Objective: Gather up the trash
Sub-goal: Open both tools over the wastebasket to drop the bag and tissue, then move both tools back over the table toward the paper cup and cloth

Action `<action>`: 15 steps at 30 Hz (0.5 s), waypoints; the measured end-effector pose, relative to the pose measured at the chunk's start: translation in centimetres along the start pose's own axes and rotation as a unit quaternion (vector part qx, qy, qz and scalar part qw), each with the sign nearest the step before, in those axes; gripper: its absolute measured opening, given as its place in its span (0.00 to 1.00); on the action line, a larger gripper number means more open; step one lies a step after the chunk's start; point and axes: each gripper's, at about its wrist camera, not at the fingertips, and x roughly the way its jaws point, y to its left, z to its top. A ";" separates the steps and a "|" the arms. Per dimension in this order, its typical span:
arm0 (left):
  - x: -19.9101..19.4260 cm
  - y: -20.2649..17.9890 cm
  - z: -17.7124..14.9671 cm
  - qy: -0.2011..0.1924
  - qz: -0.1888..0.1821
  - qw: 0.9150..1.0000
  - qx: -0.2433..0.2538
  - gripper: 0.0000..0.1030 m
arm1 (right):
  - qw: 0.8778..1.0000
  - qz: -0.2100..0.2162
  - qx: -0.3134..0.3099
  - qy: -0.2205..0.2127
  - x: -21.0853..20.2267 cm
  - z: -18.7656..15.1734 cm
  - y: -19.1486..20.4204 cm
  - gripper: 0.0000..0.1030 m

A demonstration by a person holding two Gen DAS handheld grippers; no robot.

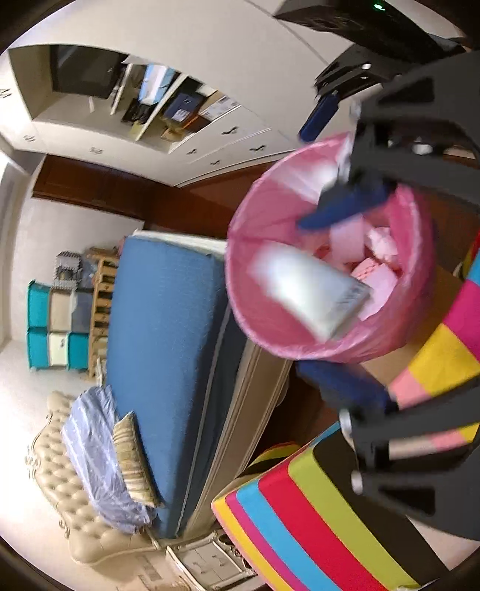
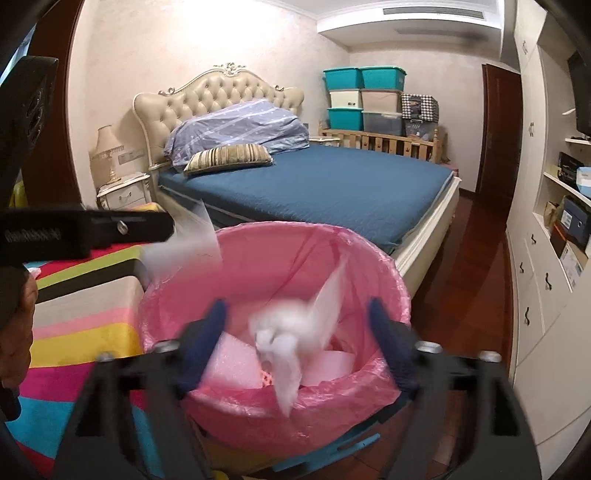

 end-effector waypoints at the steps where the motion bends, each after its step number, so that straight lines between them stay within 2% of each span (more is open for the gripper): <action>1: -0.3 0.3 0.1 -0.012 0.007 1.000 -0.005 0.81 | 1.000 0.003 0.001 0.000 -0.2 0.0 0.0 0.76; 3: -1.0 1.1 -0.2 -0.015 0.017 1.000 -0.006 0.84 | 1.000 -0.002 0.001 -0.002 -0.6 -0.3 -0.2 0.76; 6: -2.7 2.7 -1.2 -0.024 0.037 0.999 -0.008 0.93 | 1.000 -0.005 0.001 -0.004 -1.6 -0.9 -0.4 0.76; 7: -3.5 3.3 -1.7 -0.033 0.053 0.998 -0.006 0.95 | 1.000 -0.004 0.002 -0.004 -1.9 -1.1 -0.3 0.77; 15: -9.1 7.0 -6.8 -0.044 0.132 0.990 0.022 0.95 | 1.000 0.026 -0.005 0.001 -3.7 -1.5 2.5 0.81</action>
